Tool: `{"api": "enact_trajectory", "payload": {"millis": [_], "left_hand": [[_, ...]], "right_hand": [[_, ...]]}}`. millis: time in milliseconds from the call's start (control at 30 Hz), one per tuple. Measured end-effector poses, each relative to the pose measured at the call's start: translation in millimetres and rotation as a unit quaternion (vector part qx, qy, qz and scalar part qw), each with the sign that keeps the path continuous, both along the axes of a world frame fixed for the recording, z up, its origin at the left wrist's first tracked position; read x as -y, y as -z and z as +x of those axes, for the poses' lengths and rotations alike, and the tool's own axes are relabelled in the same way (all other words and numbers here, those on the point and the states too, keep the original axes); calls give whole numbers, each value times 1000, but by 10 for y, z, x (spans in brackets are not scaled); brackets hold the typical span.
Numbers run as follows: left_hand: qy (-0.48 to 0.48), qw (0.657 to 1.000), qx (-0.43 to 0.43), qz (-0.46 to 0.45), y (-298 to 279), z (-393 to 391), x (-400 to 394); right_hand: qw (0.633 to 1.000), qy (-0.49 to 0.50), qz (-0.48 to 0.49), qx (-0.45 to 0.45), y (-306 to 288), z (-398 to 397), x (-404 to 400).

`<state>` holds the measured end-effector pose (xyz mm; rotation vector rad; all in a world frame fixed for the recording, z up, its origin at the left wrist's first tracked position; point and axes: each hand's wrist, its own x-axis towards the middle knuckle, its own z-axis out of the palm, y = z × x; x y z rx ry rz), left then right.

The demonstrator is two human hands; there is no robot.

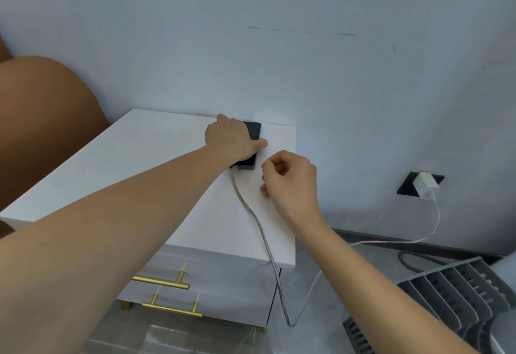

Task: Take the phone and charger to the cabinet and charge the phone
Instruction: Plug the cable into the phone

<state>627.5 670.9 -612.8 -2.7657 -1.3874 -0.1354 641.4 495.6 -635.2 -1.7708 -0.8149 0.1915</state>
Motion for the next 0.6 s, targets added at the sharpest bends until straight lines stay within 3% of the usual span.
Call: {"api": "enact_trajectory", "payload": {"millis": [167,400,600], "left_hand": [[-2,1000,23,-16,-17,-98,-52],[86,977,196,-5,124,-914,-150],[145,969,202,2,260,-1185,-65]], "right_hand": [[1000,-12,0,-6,-2,21,8],[1000,-6,-2,24,-11,154,29],[1000,0,-10,24,22,242,-20]]}}
